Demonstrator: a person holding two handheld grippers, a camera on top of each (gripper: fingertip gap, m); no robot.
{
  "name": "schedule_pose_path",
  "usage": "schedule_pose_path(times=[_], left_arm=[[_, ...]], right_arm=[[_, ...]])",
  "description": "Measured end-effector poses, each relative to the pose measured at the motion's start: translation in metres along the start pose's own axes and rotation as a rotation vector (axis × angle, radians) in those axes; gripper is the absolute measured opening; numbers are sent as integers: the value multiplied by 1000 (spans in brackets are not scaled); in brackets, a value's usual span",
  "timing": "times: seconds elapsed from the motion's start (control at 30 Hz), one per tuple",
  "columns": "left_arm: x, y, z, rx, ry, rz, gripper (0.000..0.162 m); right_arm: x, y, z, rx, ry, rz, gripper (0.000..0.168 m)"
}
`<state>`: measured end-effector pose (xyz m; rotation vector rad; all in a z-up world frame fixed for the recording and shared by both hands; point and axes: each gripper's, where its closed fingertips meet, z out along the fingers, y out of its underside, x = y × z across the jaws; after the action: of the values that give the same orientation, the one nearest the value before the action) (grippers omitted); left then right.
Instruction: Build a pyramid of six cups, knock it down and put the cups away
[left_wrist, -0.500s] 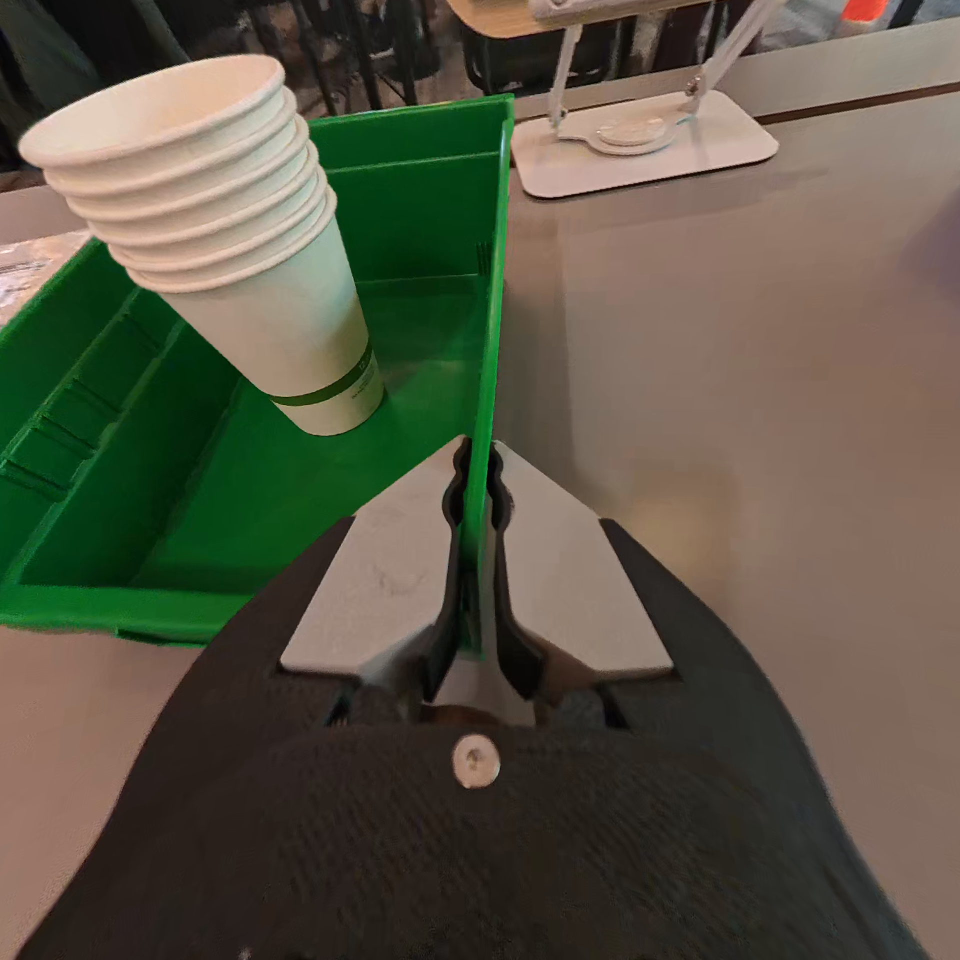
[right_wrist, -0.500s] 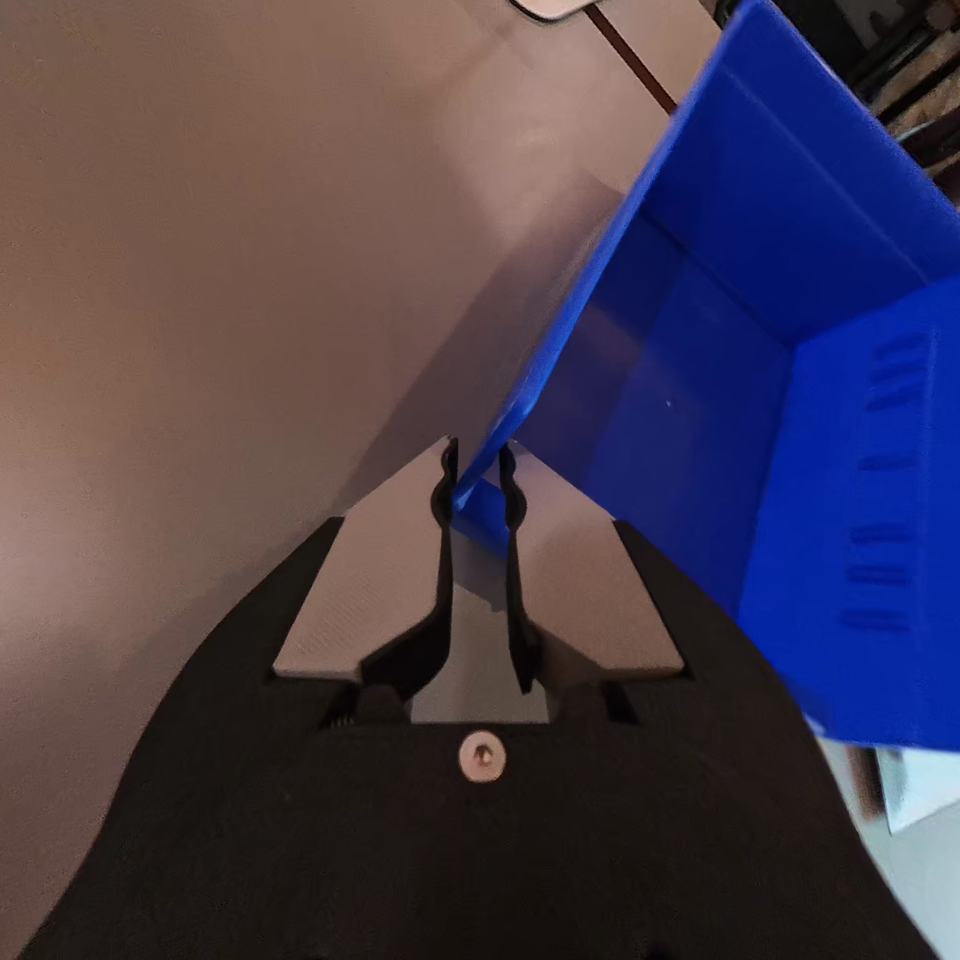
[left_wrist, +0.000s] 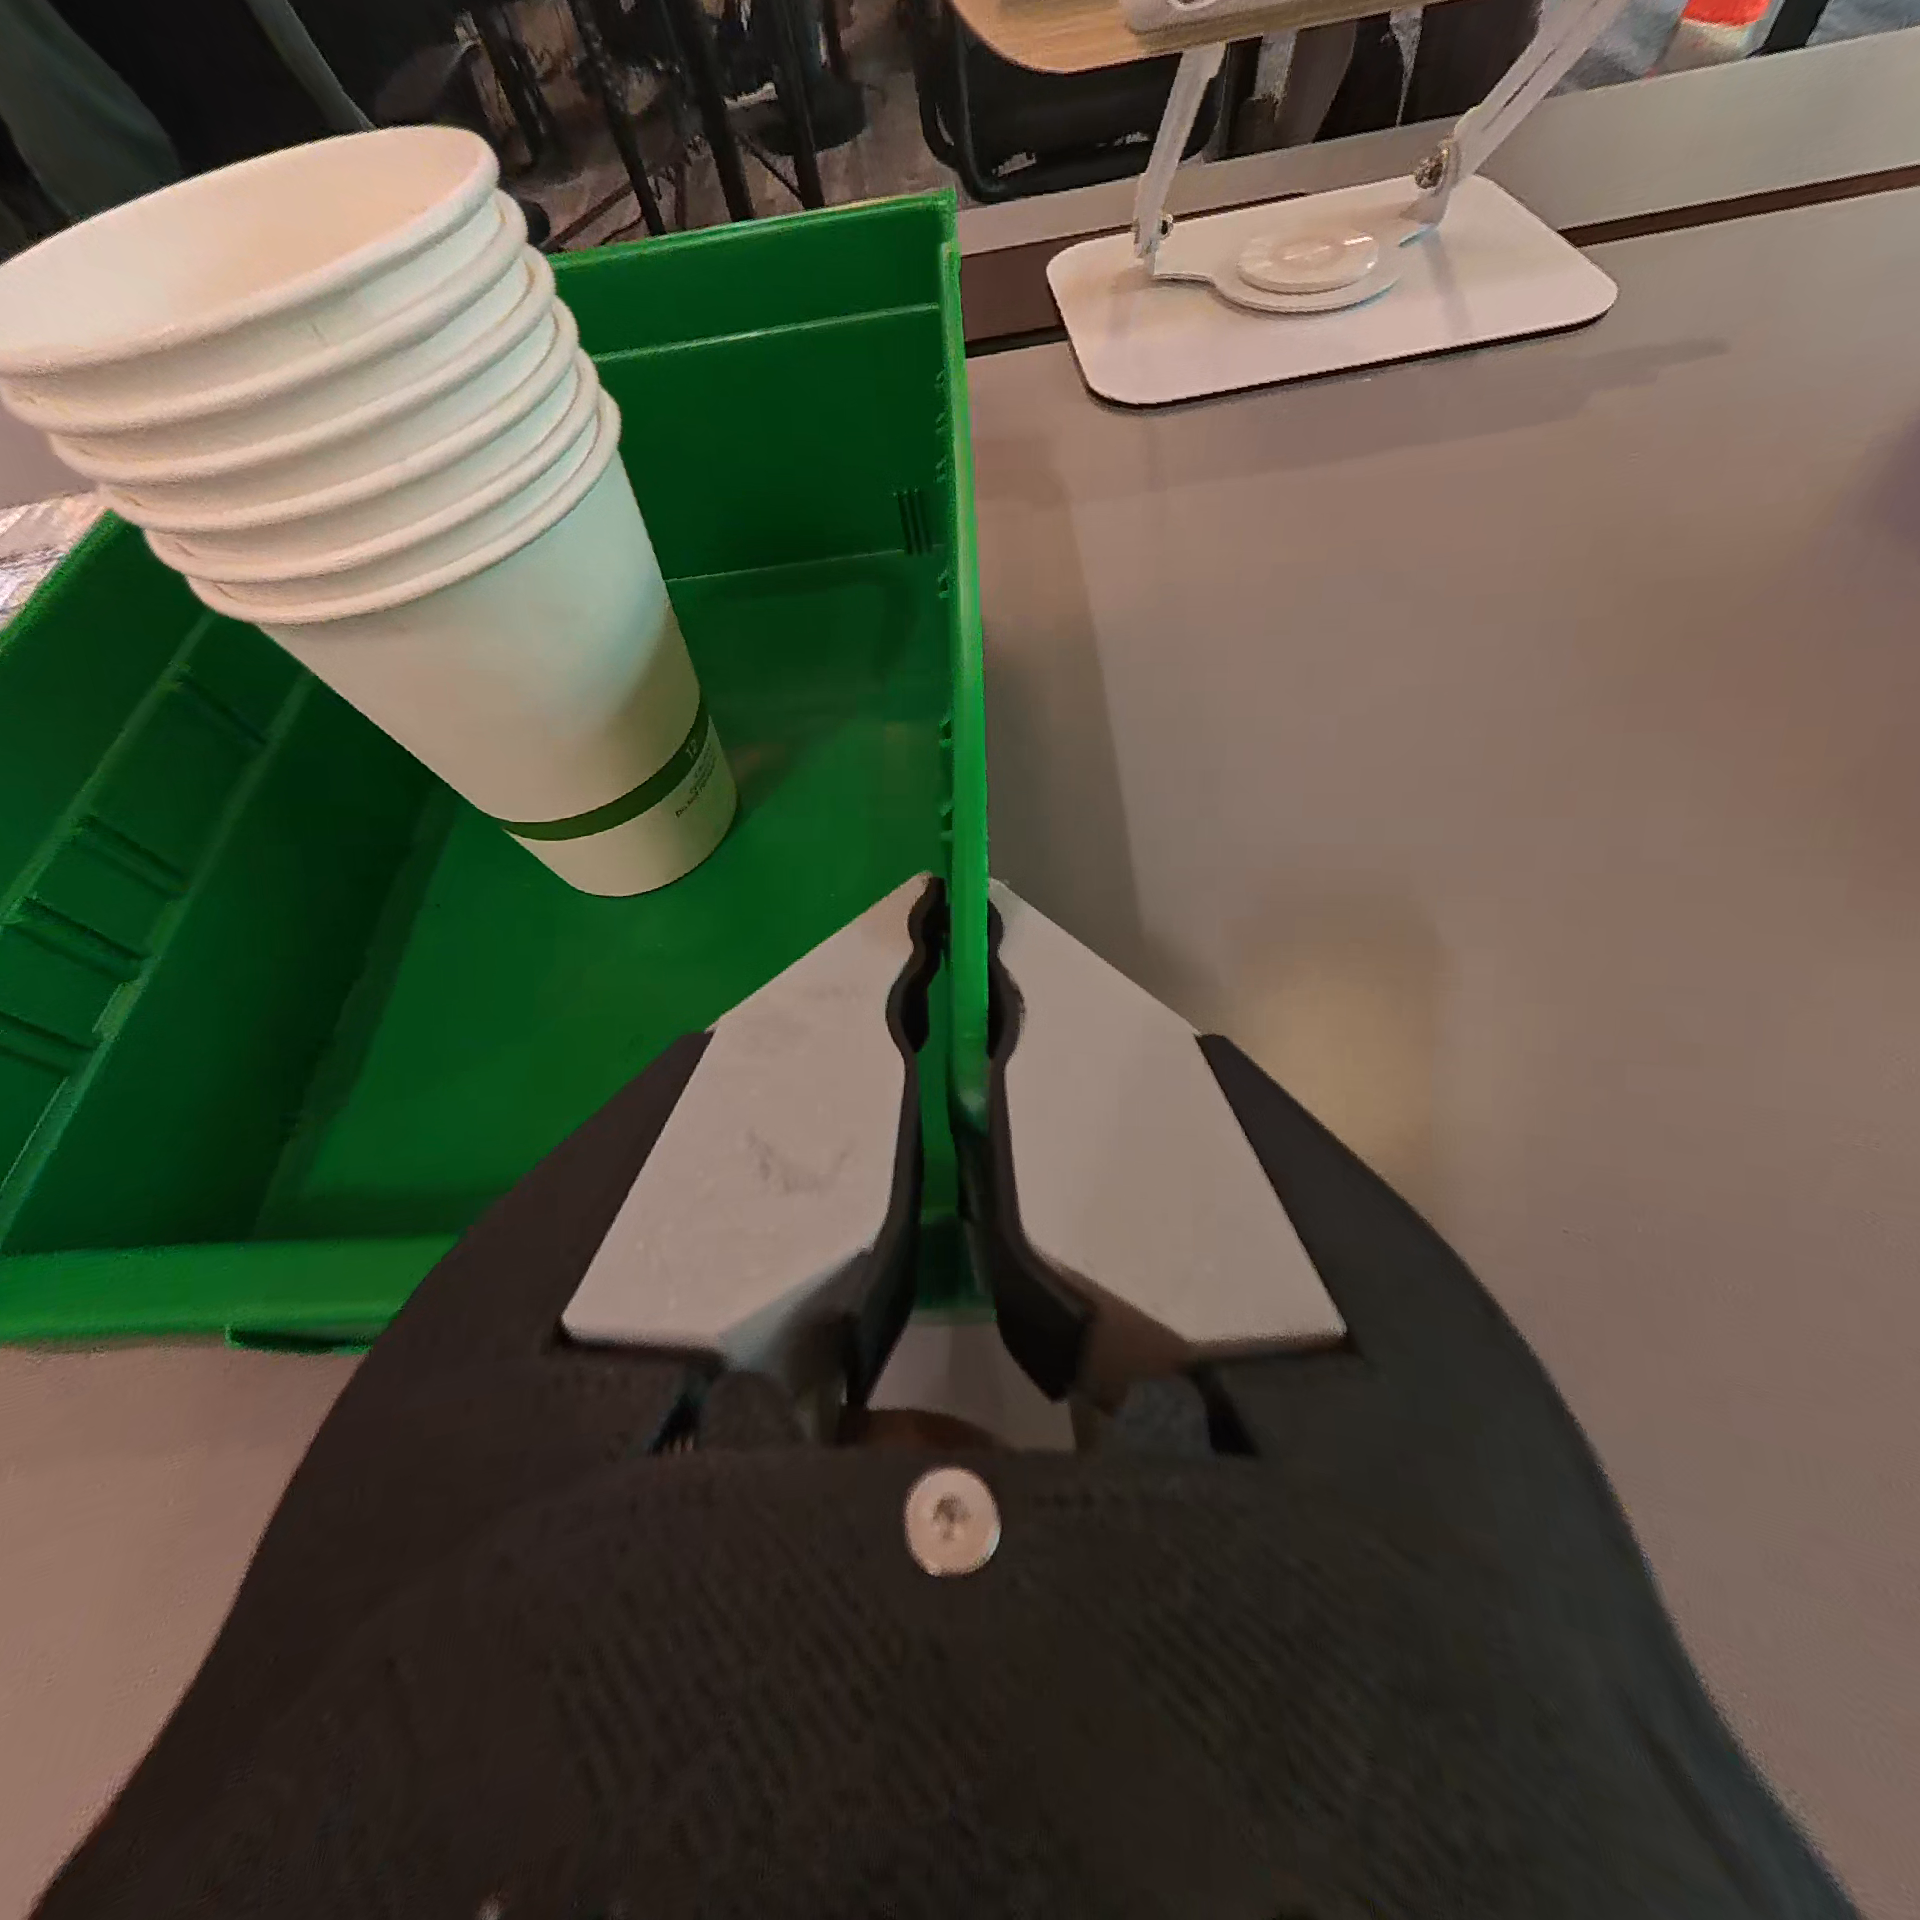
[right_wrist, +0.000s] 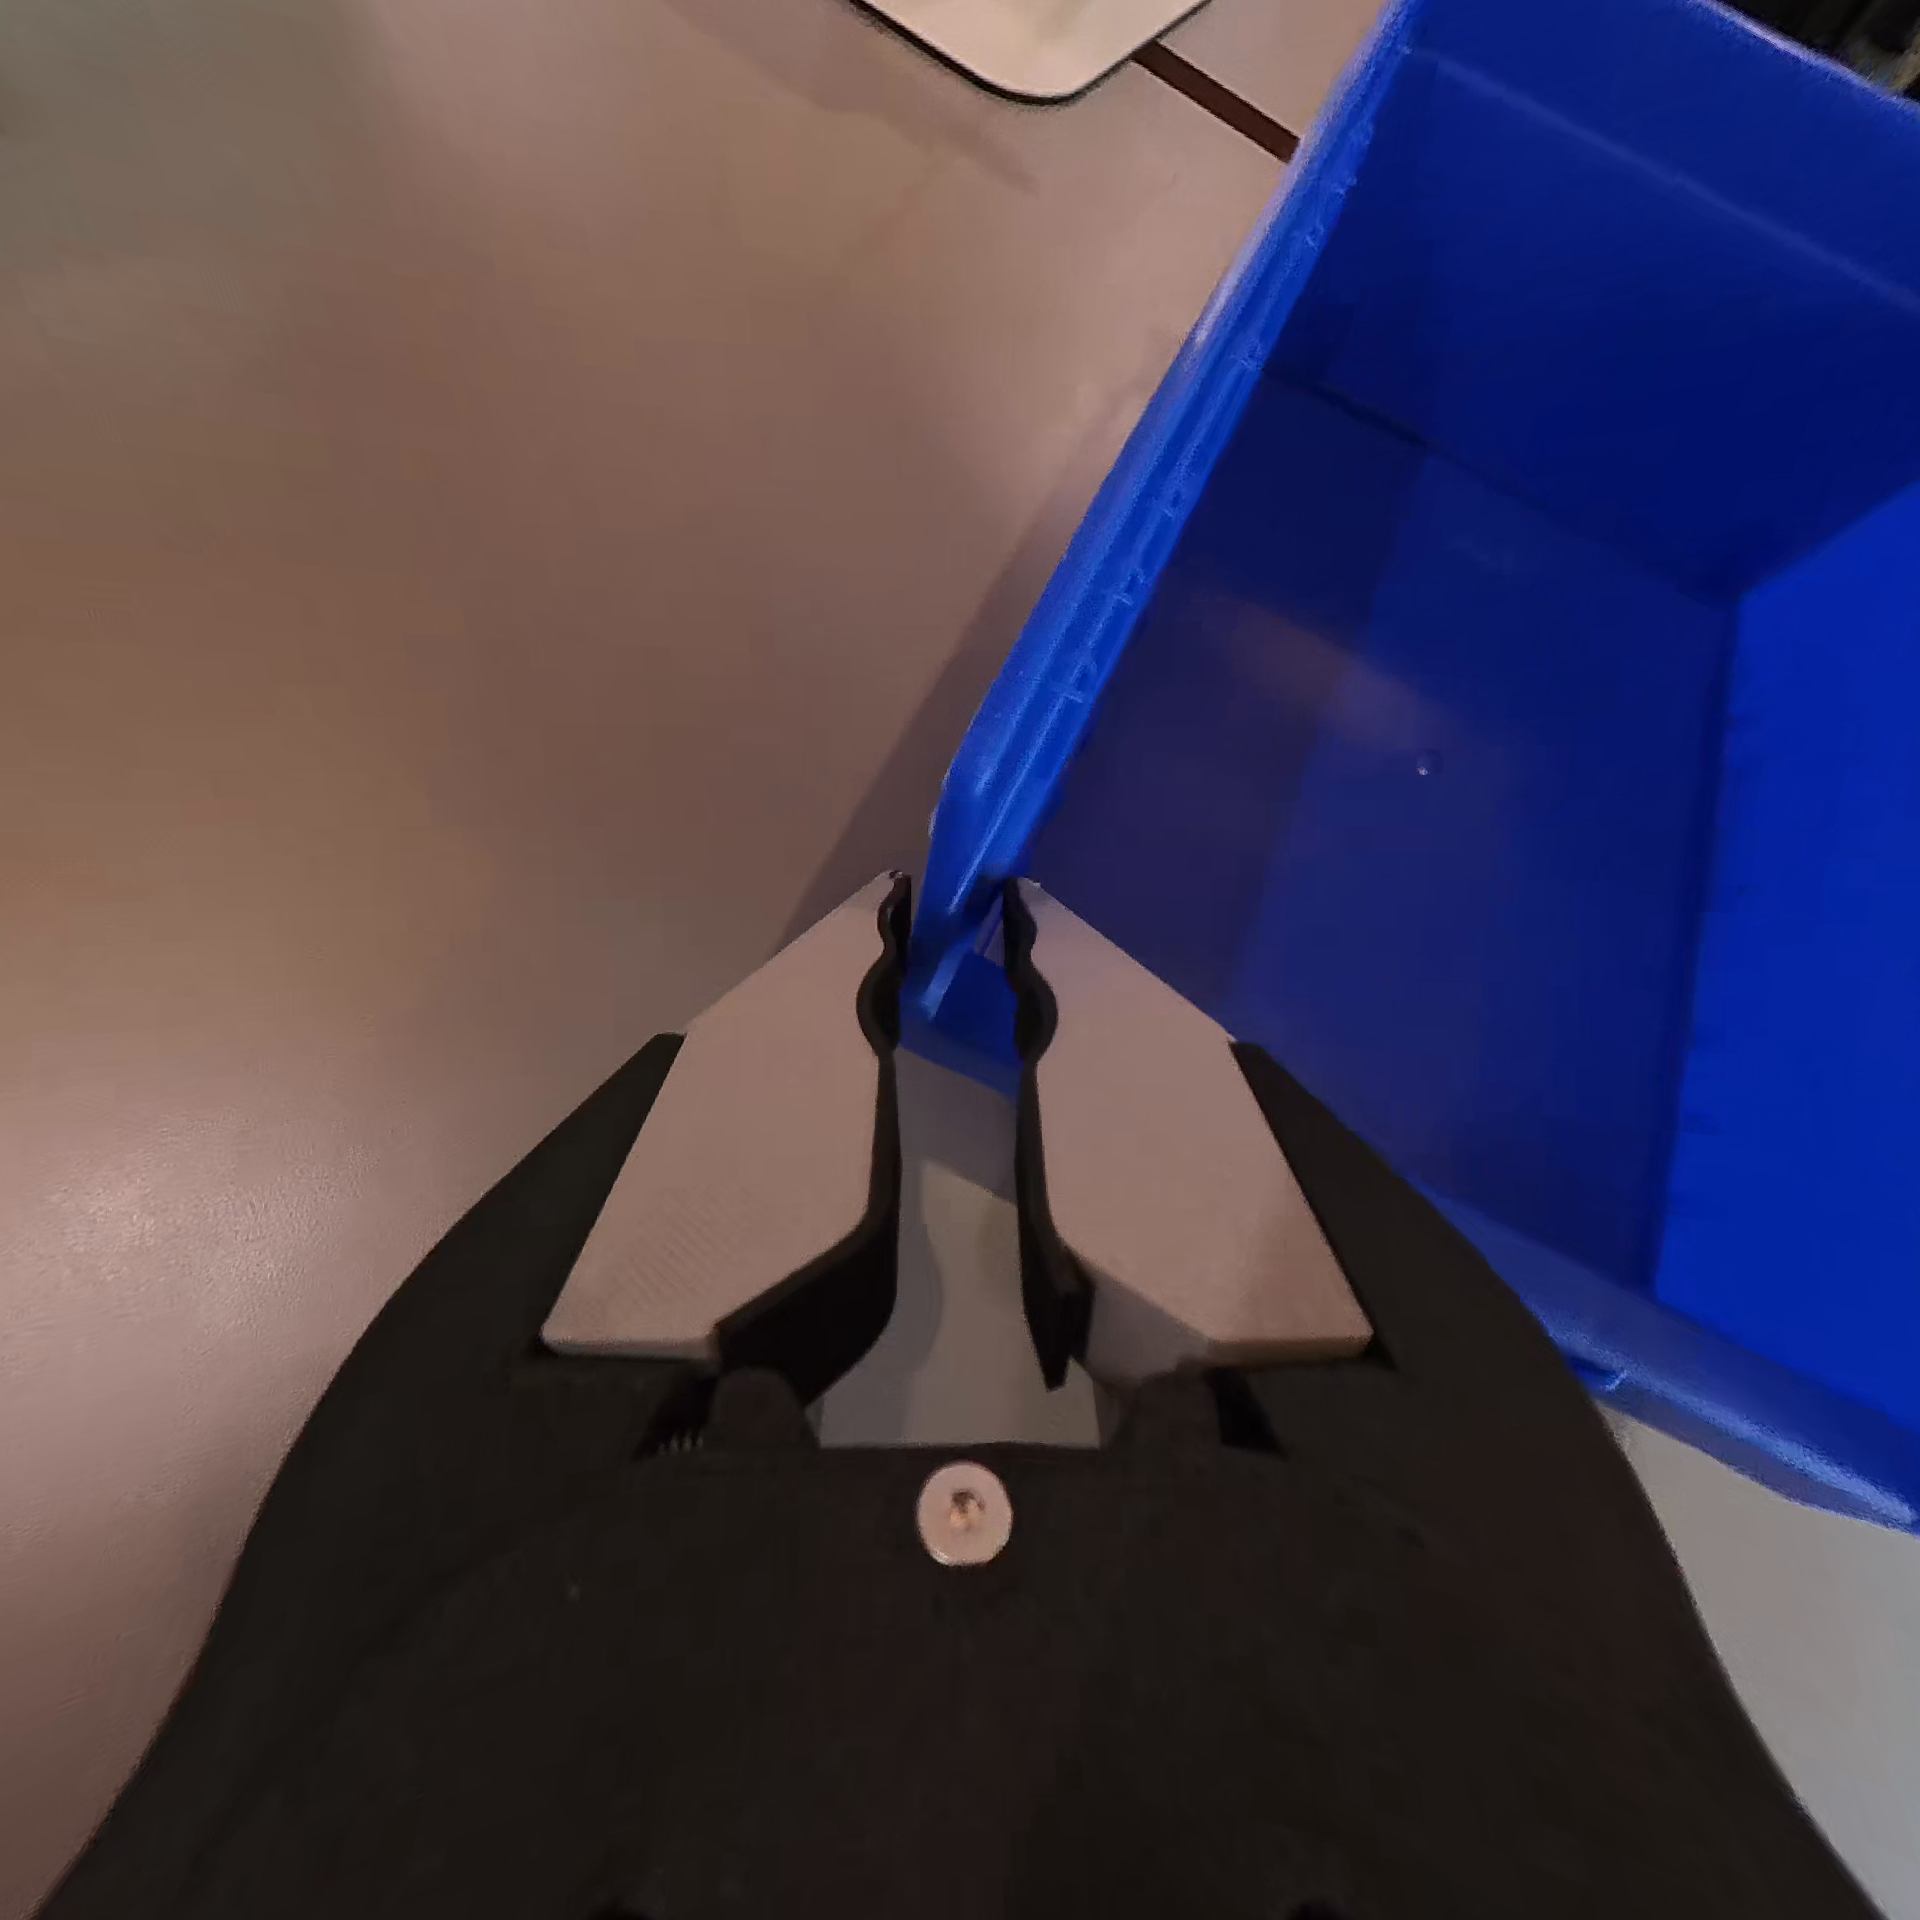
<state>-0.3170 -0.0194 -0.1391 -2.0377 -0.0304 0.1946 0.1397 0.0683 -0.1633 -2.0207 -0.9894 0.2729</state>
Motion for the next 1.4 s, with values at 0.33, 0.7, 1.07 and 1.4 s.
schedule_pose_path(times=[0.33, 0.7, 1.07, 1.4], left_arm=[[-8, -1, 4, -11, 30, 34, 3], [-9, -6, 14, 24, 1, 17, 3], [-5, -6, 6, 67, -20, -1, 20], [82, -37, -45, 179, 187, 129, 78]], right_arm=[[-14, -18, 20, -28, 1, -46, 20], [-34, -24, 22, -50, 33, -123, 20], [0, -9, 8, -55, 202, -44, 7], [-9, -42, -23, 169, 142, -33, 34]])
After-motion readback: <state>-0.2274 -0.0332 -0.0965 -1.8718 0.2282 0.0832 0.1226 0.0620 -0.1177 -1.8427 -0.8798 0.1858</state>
